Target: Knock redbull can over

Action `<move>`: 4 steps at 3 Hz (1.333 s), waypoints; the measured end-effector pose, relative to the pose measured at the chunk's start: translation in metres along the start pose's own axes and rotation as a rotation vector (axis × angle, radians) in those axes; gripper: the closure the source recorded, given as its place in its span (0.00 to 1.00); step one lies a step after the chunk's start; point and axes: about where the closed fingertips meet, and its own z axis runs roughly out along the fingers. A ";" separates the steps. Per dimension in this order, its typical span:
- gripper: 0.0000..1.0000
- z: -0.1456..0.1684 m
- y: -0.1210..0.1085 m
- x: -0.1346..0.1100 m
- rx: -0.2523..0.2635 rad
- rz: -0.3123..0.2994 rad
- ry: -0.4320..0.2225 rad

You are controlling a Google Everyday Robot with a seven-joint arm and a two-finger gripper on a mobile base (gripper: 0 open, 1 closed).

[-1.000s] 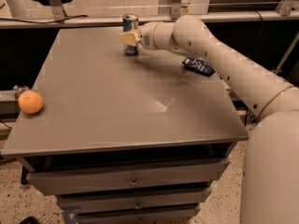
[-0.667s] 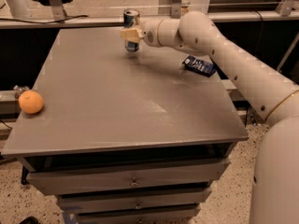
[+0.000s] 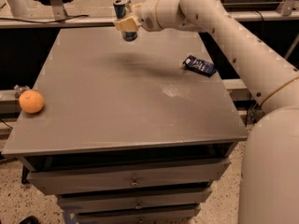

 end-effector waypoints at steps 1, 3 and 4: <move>1.00 -0.001 0.016 0.015 -0.090 -0.171 0.174; 1.00 -0.011 0.054 0.069 -0.286 -0.377 0.468; 1.00 -0.017 0.066 0.082 -0.358 -0.464 0.544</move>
Offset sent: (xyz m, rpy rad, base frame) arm -0.0545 -0.0197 -0.0793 -0.7005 0.0140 0.3183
